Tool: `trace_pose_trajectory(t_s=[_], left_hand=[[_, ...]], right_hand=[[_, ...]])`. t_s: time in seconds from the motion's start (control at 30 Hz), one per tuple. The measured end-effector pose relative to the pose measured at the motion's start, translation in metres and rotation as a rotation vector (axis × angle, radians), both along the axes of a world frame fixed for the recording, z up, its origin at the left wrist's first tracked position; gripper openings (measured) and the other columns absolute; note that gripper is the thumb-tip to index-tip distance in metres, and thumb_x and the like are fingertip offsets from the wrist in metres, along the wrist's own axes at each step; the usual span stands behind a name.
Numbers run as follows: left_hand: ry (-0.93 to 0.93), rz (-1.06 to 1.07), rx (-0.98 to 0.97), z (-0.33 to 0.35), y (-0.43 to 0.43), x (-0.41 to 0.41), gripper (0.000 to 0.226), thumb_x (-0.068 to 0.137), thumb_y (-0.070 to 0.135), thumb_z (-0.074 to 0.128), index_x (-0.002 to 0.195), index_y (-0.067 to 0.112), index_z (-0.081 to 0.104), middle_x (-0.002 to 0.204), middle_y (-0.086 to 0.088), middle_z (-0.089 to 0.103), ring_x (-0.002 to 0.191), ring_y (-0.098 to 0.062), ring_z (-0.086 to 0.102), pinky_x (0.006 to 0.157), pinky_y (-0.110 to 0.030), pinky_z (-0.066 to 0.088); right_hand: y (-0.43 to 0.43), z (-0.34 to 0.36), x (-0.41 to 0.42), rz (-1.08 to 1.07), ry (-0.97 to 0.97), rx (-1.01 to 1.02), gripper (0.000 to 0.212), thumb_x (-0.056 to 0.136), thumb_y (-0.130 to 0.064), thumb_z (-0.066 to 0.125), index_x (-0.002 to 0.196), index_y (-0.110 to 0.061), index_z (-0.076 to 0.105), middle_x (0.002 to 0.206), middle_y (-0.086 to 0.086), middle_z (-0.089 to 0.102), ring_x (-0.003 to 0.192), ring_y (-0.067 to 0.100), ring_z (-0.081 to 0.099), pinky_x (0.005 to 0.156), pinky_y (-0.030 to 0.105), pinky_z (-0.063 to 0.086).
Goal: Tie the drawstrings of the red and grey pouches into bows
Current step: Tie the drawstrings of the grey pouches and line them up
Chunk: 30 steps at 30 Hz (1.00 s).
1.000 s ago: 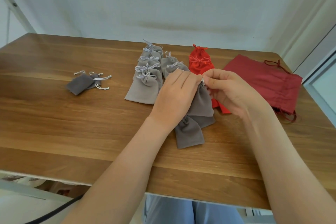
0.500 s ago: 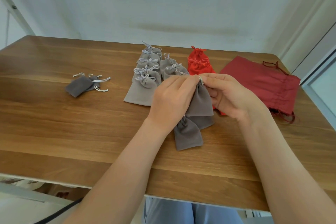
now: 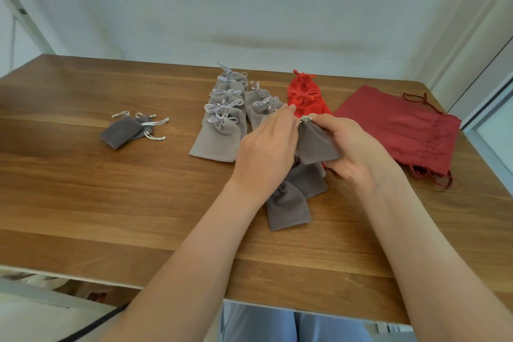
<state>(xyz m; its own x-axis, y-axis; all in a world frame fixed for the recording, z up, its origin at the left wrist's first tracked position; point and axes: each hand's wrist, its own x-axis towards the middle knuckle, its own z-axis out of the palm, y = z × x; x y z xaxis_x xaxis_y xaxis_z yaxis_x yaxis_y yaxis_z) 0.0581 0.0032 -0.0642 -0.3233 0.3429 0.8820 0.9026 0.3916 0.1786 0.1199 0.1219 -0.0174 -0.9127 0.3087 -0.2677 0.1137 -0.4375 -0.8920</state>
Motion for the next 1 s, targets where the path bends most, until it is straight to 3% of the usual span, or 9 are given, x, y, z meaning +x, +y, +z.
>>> trace_pose_trajectory(t_s=[0.1, 0.23, 0.33, 0.47, 0.6, 0.7, 0.83, 0.93, 1.0], left_hand=[[-0.055, -0.06, -0.011, 0.004, -0.004, 0.001, 0.02, 0.096, 0.013, 0.049, 0.096, -0.001, 0.064, 0.105, -0.01, 0.071, 0.098, -0.017, 0.068, 0.072, -0.026, 0.056], [-0.233, -0.036, -0.006, 0.015, -0.013, 0.006, 0.018, 0.094, 0.022, 0.046, 0.089, 0.009, 0.057, 0.078, -0.001, 0.068, 0.068, -0.012, 0.063, 0.053, -0.031, 0.046], [-0.364, -0.057, -0.014, 0.024, -0.016, 0.009, 0.015, 0.095, 0.023, 0.047, 0.089, 0.01, 0.054, 0.076, 0.0, 0.065, 0.067, -0.014, 0.061, 0.054, -0.04, 0.05], [-0.565, -0.135, -0.019, 0.042, -0.02, 0.014, 0.008, 0.096, 0.017, 0.052, 0.088, 0.015, 0.05, 0.077, 0.0, 0.063, 0.068, -0.011, 0.059, 0.063, -0.035, 0.049], [-0.779, -0.249, 0.048, 0.056, -0.035, 0.018, 0.011, 0.097, 0.026, 0.051, 0.086, 0.026, 0.051, 0.079, 0.005, 0.064, 0.069, -0.006, 0.061, 0.064, -0.024, 0.051], [-0.855, -0.226, 0.061, 0.059, -0.053, 0.021, 0.021, 0.1, 0.031, 0.041, 0.084, 0.025, 0.053, 0.082, 0.009, 0.067, 0.063, -0.002, 0.062, 0.061, -0.017, 0.048], [-0.885, -0.055, -0.052, 0.051, -0.077, 0.014, 0.023, 0.1, 0.032, 0.039, 0.087, 0.02, 0.054, 0.073, 0.008, 0.067, 0.065, -0.015, 0.064, 0.07, -0.044, 0.055], [-0.903, 0.062, -0.141, 0.04, -0.093, 0.007, 0.019, 0.097, 0.031, 0.042, 0.08, 0.028, 0.049, 0.076, 0.0, 0.068, 0.066, -0.023, 0.064, 0.069, -0.048, 0.055], [-0.927, 0.121, -0.224, 0.034, -0.1, 0.004, 0.018, 0.096, 0.032, 0.041, 0.08, 0.028, 0.047, 0.08, -0.004, 0.069, 0.069, -0.026, 0.064, 0.069, -0.047, 0.055]], right_hand=[[0.0, -0.001, 0.001, -0.015, 0.03, 0.064, 0.017, 0.093, -0.012, 0.054, 0.078, -0.007, 0.062, 0.068, 0.005, 0.059, 0.061, 0.014, 0.057, 0.054, 0.025, 0.05], [0.001, 0.002, 0.004, 0.026, 0.102, 0.271, 0.016, 0.094, -0.018, 0.054, 0.083, -0.011, 0.063, 0.073, 0.002, 0.062, 0.07, 0.013, 0.057, 0.067, 0.03, 0.046], [-0.004, 0.004, 0.012, 0.19, 0.06, 0.491, 0.029, 0.085, -0.035, 0.062, 0.104, -0.013, 0.064, 0.096, 0.003, 0.069, 0.091, 0.017, 0.066, 0.081, 0.036, 0.052], [-0.007, 0.017, 0.016, 0.209, 0.07, 0.701, 0.027, 0.088, -0.014, 0.064, 0.115, -0.011, 0.06, 0.106, 0.009, 0.07, 0.101, 0.023, 0.067, 0.09, 0.046, 0.053], [-0.01, 0.032, 0.022, 0.221, 0.065, 0.763, 0.029, 0.085, -0.013, 0.068, 0.113, -0.016, 0.061, 0.101, 0.003, 0.072, 0.096, 0.017, 0.068, 0.09, 0.041, 0.054], [-0.019, 0.034, 0.025, 0.25, -0.013, 0.778, 0.043, 0.083, -0.019, 0.071, 0.122, -0.018, 0.055, 0.101, 0.005, 0.071, 0.092, 0.017, 0.068, 0.084, 0.036, 0.056], [-0.046, 0.031, 0.031, 0.402, -0.043, 0.789, 0.047, 0.083, -0.012, 0.071, 0.124, -0.011, 0.05, 0.093, 0.007, 0.067, 0.073, 0.011, 0.066, 0.064, 0.021, 0.056], [-0.068, 0.026, 0.035, 0.528, -0.078, 0.851, 0.041, 0.083, -0.008, 0.07, 0.119, -0.011, 0.051, 0.094, 0.015, 0.063, 0.065, 0.009, 0.062, 0.056, 0.016, 0.053], [-0.076, 0.019, 0.034, 0.58, -0.102, 0.946, 0.041, 0.081, -0.009, 0.073, 0.116, -0.01, 0.052, 0.088, 0.008, 0.058, 0.065, 0.008, 0.059, 0.055, 0.012, 0.049]])
